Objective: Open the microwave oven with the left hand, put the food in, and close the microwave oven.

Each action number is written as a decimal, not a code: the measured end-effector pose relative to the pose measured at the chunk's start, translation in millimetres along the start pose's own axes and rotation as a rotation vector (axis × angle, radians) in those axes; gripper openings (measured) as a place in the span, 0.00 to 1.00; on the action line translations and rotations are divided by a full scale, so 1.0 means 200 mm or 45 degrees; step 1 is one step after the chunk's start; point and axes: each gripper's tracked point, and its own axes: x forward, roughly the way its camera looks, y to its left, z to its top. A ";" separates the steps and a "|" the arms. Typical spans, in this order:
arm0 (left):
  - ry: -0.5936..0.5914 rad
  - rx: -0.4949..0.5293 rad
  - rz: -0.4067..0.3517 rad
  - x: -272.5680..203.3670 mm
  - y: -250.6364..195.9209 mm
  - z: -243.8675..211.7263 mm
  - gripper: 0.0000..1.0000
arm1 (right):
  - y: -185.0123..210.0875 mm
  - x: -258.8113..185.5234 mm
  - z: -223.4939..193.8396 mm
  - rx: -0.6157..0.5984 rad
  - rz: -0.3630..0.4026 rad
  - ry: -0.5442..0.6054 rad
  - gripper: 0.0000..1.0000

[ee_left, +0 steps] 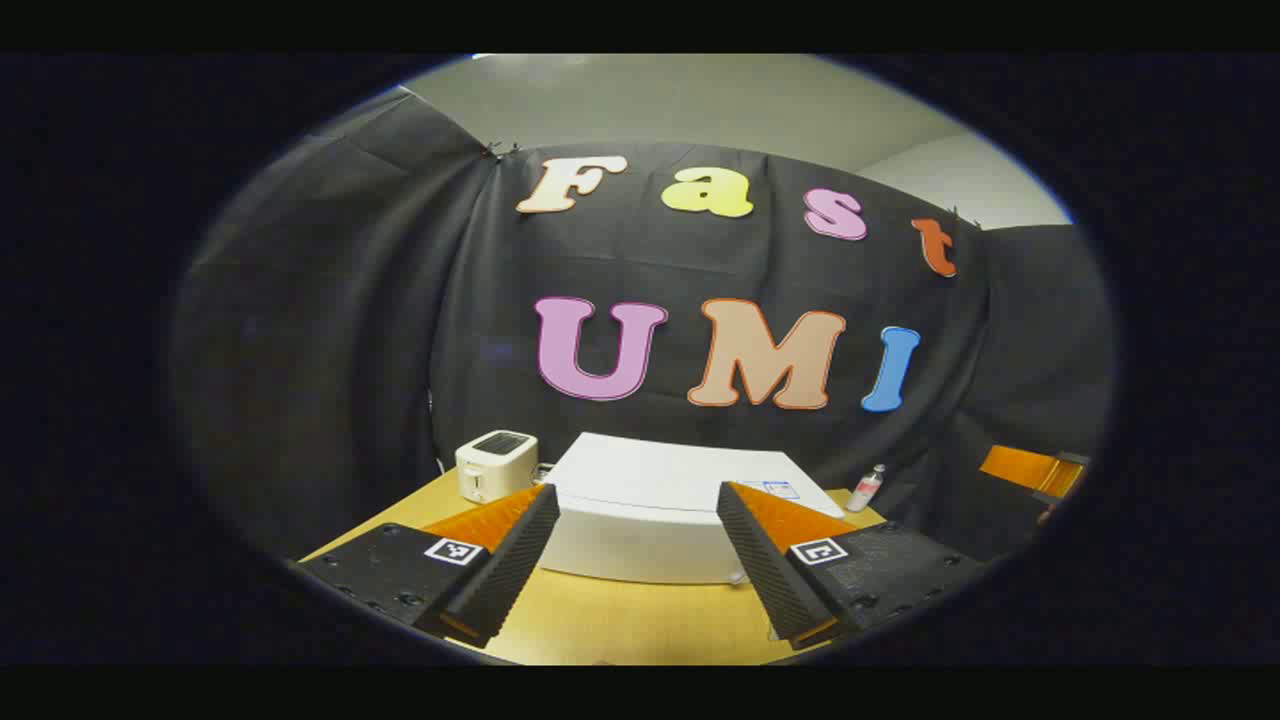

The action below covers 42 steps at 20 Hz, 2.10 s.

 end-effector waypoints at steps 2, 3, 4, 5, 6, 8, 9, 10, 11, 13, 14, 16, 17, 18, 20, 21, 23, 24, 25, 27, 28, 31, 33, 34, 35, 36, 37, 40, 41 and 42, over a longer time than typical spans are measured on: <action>-0.010 0.017 0.019 0.00 -0.02 0.01 0.93 | -0.05 0.02 -0.02 -0.014 -0.017 0.022 0.91; -0.010 0.012 0.022 0.01 -0.04 0.00 0.93 | -0.08 0.03 -0.04 -0.018 -0.029 0.034 0.91; -0.004 0.000 0.018 0.01 -0.06 0.00 0.93 | -0.11 0.03 -0.05 -0.018 -0.041 0.046 0.91; 0.008 -0.011 0.019 0.01 -0.08 -0.02 0.93 | -0.13 0.04 -0.07 -0.017 -0.049 0.066 0.91; 0.020 -0.016 0.023 0.00 -0.08 -0.03 0.93 | -0.14 0.03 -0.09 -0.017 -0.047 0.085 0.91; 0.019 -0.020 0.032 -0.01 -0.09 -0.03 0.96 | -0.13 0.03 -0.09 -0.031 -0.023 0.093 0.92; 0.008 -0.026 0.034 -0.02 -0.09 -0.03 0.99 | -0.13 0.03 -0.09 -0.045 -0.016 0.088 0.92; 0.009 -0.034 0.041 -0.02 -0.09 -0.03 0.93 | -0.13 0.03 -0.08 -0.054 -0.010 0.085 0.91; 0.011 -0.039 0.047 -0.03 -0.09 -0.04 0.93 | -0.14 0.02 -0.08 -0.055 -0.003 0.083 0.91; 0.021 -0.035 0.062 -0.03 -0.08 -0.05 0.96 | -0.14 0.02 -0.07 -0.047 0.010 0.077 0.92; 0.025 -0.029 0.067 -0.03 -0.07 -0.05 0.96 | -0.15 0.02 -0.05 -0.046 0.010 0.073 0.91; 0.018 -0.024 0.063 -0.03 -0.08 -0.04 0.96 | -0.16 0.01 -0.04 -0.041 0.017 0.071 0.91; 0.015 -0.025 0.055 -0.03 -0.09 -0.05 0.96 | -0.17 0.01 -0.03 -0.037 0.015 0.062 0.92; 0.018 -0.027 0.043 -0.02 -0.11 -0.06 0.96 | -0.18 0.01 -0.01 -0.033 0.008 0.054 0.92; 0.040 -0.023 0.018 0.01 -0.14 -0.11 0.96 | -0.22 0.00 0.00 -0.032 -0.010 0.043 0.91; 0.058 -0.020 0.003 0.02 -0.16 -0.14 0.96 | -0.24 0.00 0.00 -0.031 -0.023 0.040 0.91; 0.129 -0.022 -0.047 0.06 -0.22 -0.26 0.96 | -0.26 -0.02 -0.01 -0.025 -0.048 0.043 0.91; 0.168 -0.025 -0.077 0.08 -0.25 -0.32 0.99 | -0.28 -0.03 -0.02 -0.023 -0.062 0.046 0.91; 0.210 -0.022 -0.107 0.10 -0.29 -0.40 0.96 | -0.30 -0.04 -0.03 -0.022 -0.080 0.049 0.91; 0.302 -0.015 -0.149 0.13 -0.33 -0.56 0.96 | -0.34 -0.07 -0.06 -0.012 -0.115 0.061 0.91; 0.354 -0.009 -0.168 0.15 -0.35 -0.65 0.97 | -0.36 -0.08 -0.07 -0.005 -0.129 0.067 0.91; 0.518 0.004 -0.203 0.21 -0.39 -0.93 0.97 | -0.42 -0.12 -0.12 0.008 -0.184 0.091 0.91; 0.610 -0.009 -0.238 0.24 -0.44 -1.08 0.98 | -0.45 -0.14 -0.13 0.011 -0.218 0.096 0.91; 0.652 -0.011 -0.251 0.26 -0.46 -1.15 0.97 | -0.47 -0.15 -0.13 0.011 -0.236 0.095 0.91; 0.693 -0.005 -0.256 0.27 -0.47 -1.21 0.96 | -0.49 -0.17 -0.14 0.011 -0.256 0.097 0.91; 0.724 0.006 -0.265 0.29 -0.48 -1.26 0.95 | -0.51 -0.18 -0.14 0.012 -0.274 0.096 0.91; 0.746 0.021 -0.278 0.32 -0.50 -1.30 0.95 | -0.53 -0.19 -0.14 0.018 -0.290 0.094 0.91; 0.791 0.074 -0.330 0.37 -0.58 -1.39 0.95 | -0.58 -0.21 -0.15 0.033 -0.341 0.089 0.91; 0.802 0.084 -0.343 0.40 -0.60 -1.41 0.95 | -0.60 -0.22 -0.15 0.028 -0.364 0.086 0.91; 0.808 0.089 -0.360 0.42 -0.64 -1.42 0.93 | -0.62 -0.22 -0.16 0.021 -0.386 0.089 0.91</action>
